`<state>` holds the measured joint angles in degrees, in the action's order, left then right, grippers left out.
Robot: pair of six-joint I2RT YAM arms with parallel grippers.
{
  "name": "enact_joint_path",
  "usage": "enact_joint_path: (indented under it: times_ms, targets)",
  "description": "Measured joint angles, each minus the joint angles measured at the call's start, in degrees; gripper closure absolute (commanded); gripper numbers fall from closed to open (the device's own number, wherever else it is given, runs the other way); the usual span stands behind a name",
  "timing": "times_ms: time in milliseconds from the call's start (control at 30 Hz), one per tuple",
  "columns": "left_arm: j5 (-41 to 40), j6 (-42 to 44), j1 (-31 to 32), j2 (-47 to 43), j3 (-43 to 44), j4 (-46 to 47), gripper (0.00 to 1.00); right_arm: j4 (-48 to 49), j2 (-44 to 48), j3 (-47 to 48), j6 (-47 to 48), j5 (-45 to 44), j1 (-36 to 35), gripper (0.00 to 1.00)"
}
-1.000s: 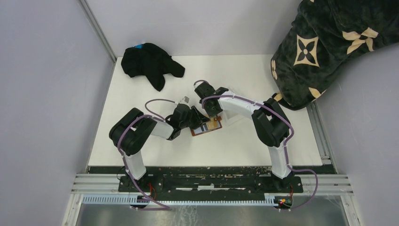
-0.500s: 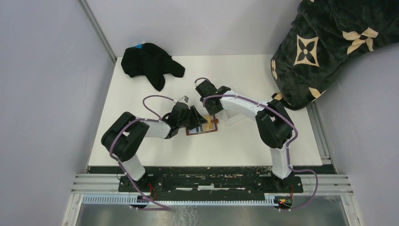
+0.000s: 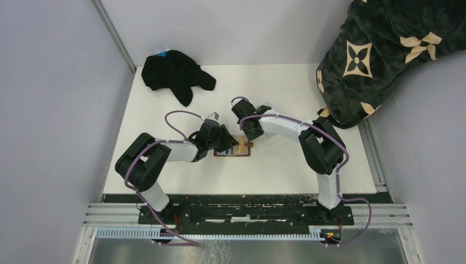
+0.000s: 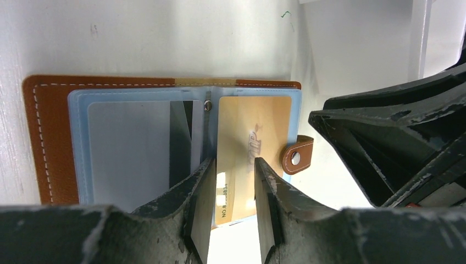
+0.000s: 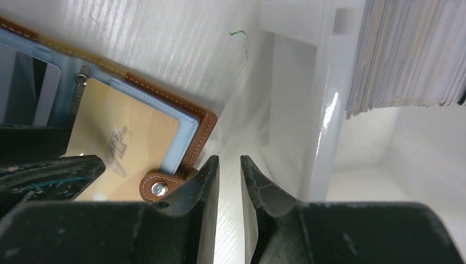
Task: Put the credit cards into the card holder
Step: Insert the credit card into the card holder.
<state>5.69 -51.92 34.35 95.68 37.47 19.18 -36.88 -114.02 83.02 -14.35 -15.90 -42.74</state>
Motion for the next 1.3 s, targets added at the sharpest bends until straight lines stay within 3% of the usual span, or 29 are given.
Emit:
enact_joint_path:
  times_ms: [900,1300]
  targets:
    - [5.4,1.0,0.5,3.1,0.1,5.2,0.71,1.3,0.1,-1.7,-3.4,3.4,-1.9,0.76]
    - [7.5,1.7,0.9,4.2,0.7,5.8,0.67,1.3,0.1,-1.6,-3.5,3.1,-2.1,0.72]
